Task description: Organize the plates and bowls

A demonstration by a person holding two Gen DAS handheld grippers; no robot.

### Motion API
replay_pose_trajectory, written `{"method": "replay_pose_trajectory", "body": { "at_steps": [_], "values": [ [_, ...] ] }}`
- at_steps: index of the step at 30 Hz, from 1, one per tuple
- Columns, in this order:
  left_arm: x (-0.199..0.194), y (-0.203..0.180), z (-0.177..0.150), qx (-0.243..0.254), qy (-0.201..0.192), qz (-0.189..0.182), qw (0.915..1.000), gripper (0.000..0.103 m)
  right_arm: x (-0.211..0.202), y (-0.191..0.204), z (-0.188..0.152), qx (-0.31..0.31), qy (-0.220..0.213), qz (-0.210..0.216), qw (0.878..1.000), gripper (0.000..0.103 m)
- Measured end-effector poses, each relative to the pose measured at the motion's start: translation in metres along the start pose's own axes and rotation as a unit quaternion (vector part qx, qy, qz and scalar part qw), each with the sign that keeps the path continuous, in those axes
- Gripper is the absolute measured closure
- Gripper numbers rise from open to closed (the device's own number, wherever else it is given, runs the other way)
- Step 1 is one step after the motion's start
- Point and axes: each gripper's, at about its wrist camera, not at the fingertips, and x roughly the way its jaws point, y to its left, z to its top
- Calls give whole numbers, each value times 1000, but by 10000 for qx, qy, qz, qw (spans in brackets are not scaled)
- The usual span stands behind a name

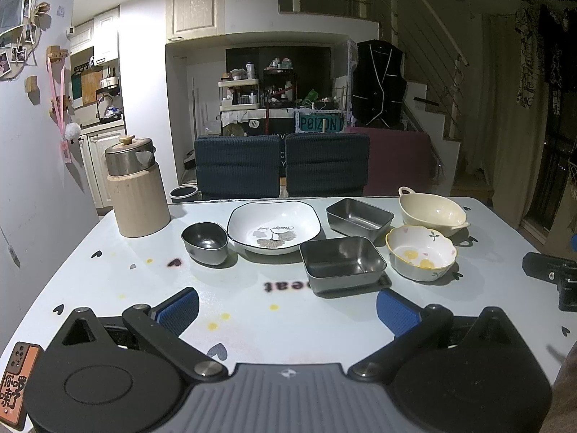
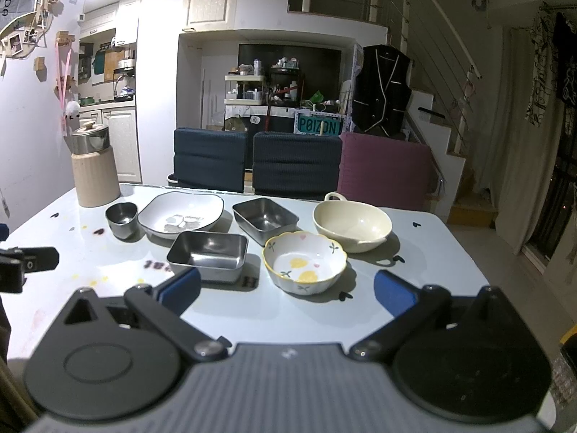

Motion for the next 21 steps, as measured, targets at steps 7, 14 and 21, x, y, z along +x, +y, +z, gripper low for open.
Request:
{"method": "replay_pose_trajectory", "body": {
  "at_steps": [7,14,21],
  "values": [
    [0,0,0,-5,6,-3,10000,0,2,0,0,-5,5,3,10000,0],
    [0,0,0,-10,8,-4,10000,0,2,0,0,-7,10,5,10000,0],
    [0,0,0,-8,6,-5,10000,0,2,0,0,-5,16,3,10000,0]
  ]
}}
